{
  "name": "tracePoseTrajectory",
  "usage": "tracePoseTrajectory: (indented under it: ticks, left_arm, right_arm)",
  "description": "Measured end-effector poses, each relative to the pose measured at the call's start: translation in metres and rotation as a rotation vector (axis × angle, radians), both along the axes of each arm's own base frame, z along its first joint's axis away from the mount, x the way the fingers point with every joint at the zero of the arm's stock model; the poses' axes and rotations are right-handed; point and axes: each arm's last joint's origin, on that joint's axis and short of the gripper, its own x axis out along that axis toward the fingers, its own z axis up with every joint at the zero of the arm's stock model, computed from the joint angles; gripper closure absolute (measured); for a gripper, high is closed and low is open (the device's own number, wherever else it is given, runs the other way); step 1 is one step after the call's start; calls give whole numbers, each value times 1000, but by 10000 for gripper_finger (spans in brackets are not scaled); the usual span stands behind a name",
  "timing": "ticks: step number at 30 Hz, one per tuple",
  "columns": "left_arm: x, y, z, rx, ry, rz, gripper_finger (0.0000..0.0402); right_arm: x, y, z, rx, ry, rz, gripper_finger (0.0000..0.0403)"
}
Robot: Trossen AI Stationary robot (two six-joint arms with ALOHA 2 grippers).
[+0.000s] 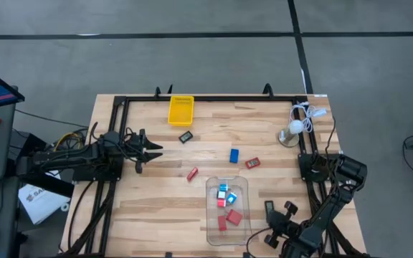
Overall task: Pick & Place Office items
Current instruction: Put the right black digital clock into the yellow bin
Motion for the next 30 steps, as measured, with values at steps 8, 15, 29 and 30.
tracePoseTrajectory:
  ticks: [8,15,29,30]
  left_arm:
    - [0,0,0,0,0,0,266]
    - [0,0,0,0,0,0,266]
    - [0,0,0,0,-1,0,266]
    - [0,0,0,0,0,0,266]
  right_arm:
    - [-15,-5,11,-31,0,-82,403]
    - [-44,-11,53,40,-261,-189,403]
    - [-3,-42,80,248,-134,-506,317]
    - [-1,-46,81,249,-84,-530,300]
